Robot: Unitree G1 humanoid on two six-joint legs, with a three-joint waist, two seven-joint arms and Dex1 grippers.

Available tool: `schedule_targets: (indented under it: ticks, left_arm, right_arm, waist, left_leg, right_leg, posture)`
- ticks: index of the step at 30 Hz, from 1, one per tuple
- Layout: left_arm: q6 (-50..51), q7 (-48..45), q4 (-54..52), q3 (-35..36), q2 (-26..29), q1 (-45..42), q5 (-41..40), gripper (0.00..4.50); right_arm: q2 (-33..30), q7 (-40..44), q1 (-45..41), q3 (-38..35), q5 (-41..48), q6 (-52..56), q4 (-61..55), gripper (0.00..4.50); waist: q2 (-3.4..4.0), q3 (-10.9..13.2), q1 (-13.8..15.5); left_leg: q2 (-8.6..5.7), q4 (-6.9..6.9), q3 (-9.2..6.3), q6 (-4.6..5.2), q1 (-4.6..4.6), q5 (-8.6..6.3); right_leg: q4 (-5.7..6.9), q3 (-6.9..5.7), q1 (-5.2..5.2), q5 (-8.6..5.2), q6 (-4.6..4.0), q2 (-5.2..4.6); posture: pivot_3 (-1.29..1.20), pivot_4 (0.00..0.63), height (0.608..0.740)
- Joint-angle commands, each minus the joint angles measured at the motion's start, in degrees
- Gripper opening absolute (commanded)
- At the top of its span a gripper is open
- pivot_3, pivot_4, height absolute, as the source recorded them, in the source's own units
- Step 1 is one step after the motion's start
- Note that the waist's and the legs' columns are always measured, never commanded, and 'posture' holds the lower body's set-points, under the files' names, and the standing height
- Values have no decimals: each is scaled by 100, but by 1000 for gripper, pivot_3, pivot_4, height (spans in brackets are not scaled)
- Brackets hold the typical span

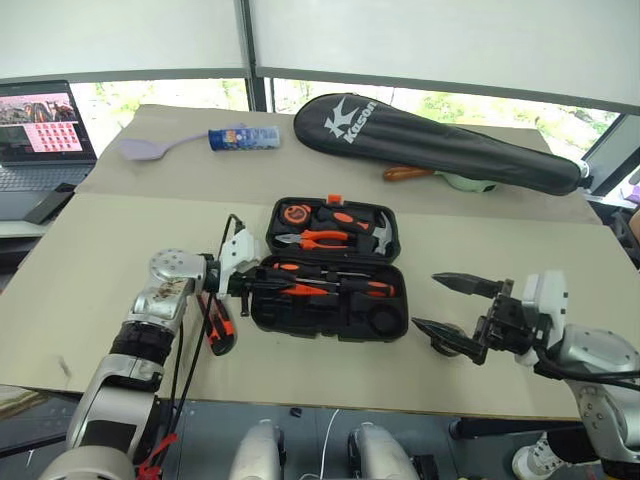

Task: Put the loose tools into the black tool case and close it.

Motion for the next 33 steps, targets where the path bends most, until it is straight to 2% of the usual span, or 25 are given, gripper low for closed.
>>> schedule_targets:
  ticks: [1, 6, 10, 15, 18, 19, 22, 23, 24, 26, 27, 32, 33]
  left_arm:
    - [-250, 22, 167, -130, -54, 22, 201, 773]
    - [-112, -11, 26, -279, -53, -15, 297, 773]
    - [624, 147, 86, -698, -6, -137, 801, 773]
    - [935, 270, -75, -684, -96, -134, 717, 773]
    - [999, 235, -276, -585, 53, 3, 633, 773]
    - [748, 136, -377, -474, 91, 78, 501, 773]
    - [556, 669, -969, 492, -204, 241, -381, 773]
    - [722, 692, -1277, 728, -212, 331, -683, 1300]
    - [876, 637, -1570, 880, -156, 447, -909, 1470]
    - [1062, 567, -2291, 1142, 110, 820, -1213, 2304]
    - [1103, 597, -2600, 1270, 217, 1012, -1310, 2545]
    - [1789, 1339, -4257, 2775, 729, 3059, -1891, 4282]
    - [1876, 1463, -4439, 3075, 775, 3520, -1900, 4400]
  right_arm:
    - [11, -54, 29, -160, 4, -153, -159, 4500]
    - [40, -84, 27, -124, 10, -167, -131, 4500]
    - [97, -76, -11, -49, -9, -181, -47, 4500]
    - [168, -79, -107, 42, -28, -168, -15, 4500]
    - [157, -62, -103, 24, -16, -170, 11, 4500]
    - [151, -53, -82, 19, -19, -177, 17, 4500]
    - [128, -1, 0, -56, -14, -222, 67, 4500]
    - [113, 41, 23, -106, -1, -254, 119, 4500]
    - [99, 90, 43, -155, 7, -306, 180, 4500]
    - [-47, 348, 190, -297, 369, -15, 223, 4500]
    - [-80, 481, 216, -332, 319, -168, 277, 4500]
    - [-166, 1008, 92, -438, -90, -1058, 831, 4500]
    - [-144, 1100, 80, -444, -164, -1259, 931, 4500]
  waist:
    - [1, 0, 5]
    - [1, -1, 16]
    - [3, -4, 41]
    - [37, -26, 69]
    - [39, -28, 66]
    - [39, -29, 61]
    - [41, -29, 36]
    - [37, -25, 31]
    - [35, -23, 29]
    - [33, -22, 16]
    - [34, -23, 10]
    - [43, -23, -118]
    - [43, -23, -142]
  left_leg:
    - [0, 0, 0, 0, 4, 0]
    - [0, 0, 2, 0, 10, 0]
    - [-1, 0, 2, 0, 15, 0]
    - [-3, -3, 4, 6, 81, -5]
    - [-2, -1, 4, 6, 83, -4]
    - [-2, -2, 4, 6, 83, -5]
    - [1, -6, 4, 6, 81, -5]
    - [3, -6, 2, 6, 73, -5]
    - [4, -5, 0, 6, 62, -5]
    - [5, -1, -5, 6, 42, -5]
    - [5, -2, -6, 6, 41, -5]
    - [8, -22, -15, 13, 73, -11]
    - [9, -27, -15, 13, 81, -11]
  right_leg:
    - [0, 0, 3, 0, 0, 0]
    - [1, 1, 9, 0, 0, 0]
    - [1, 1, 15, 0, 1, 0]
    - [-15, 0, 86, -2, 6, -2]
    - [-14, 1, 87, -2, 5, -2]
    - [-14, 1, 86, -2, 5, -2]
    - [-15, 3, 81, -2, 4, -1]
    - [-13, 5, 74, -1, 4, -1]
    - [-12, 4, 63, -1, 3, -1]
    - [-10, 2, 47, 0, 3, -1]
    - [-10, 3, 45, 0, 3, -2]
    - [-16, 20, 57, -1, 4, -10]
    - [-17, 23, 63, -1, 4, -11]
  posture:
    - [0, 150, 740]
    - [0, 150, 740]
    - [0, 150, 740]
    - [0, 150, 740]
    - [0, 150, 740]
    - [0, 150, 740]
    - [0, 150, 740]
    - [0, 150, 740]
    - [0, 150, 740]
    - [0, 150, 740]
    - [0, 150, 740]
    - [0, 150, 740]
    - [0, 150, 740]
